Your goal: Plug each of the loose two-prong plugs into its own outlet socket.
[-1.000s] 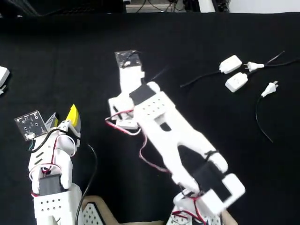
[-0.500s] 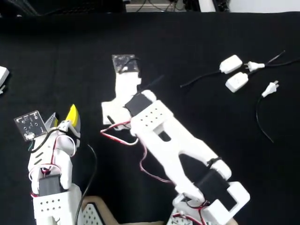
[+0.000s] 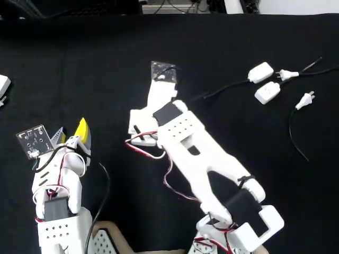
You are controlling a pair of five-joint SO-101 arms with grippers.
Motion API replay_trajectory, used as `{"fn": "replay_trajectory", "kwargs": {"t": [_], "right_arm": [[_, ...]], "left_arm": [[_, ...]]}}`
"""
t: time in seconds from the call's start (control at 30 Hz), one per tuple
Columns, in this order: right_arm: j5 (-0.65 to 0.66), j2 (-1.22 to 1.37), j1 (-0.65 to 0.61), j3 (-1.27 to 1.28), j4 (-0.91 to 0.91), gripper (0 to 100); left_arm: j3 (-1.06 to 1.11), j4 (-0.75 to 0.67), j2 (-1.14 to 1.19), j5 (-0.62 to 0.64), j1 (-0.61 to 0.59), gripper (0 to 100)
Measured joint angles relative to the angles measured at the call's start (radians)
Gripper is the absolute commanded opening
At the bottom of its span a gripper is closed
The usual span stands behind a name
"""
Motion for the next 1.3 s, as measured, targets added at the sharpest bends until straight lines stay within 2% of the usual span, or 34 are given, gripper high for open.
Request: {"fn": "replay_trajectory", "kwargs": {"t": [0.37,0.73,1.3], "right_arm": [[0.002,0.117,0.000,0.000,0.000,1.2],[0.002,0.123,-0.044,-0.018,0.000,1.2],[-0.002,0.123,-0.043,-0.069,-0.012,1.2]], "left_arm": [[0.000,0.000,0.000,0.000,0.000,22],[0.000,0.000,0.000,0.000,0.000,22],[0.000,0.000,0.000,0.000,0.000,22]]}}
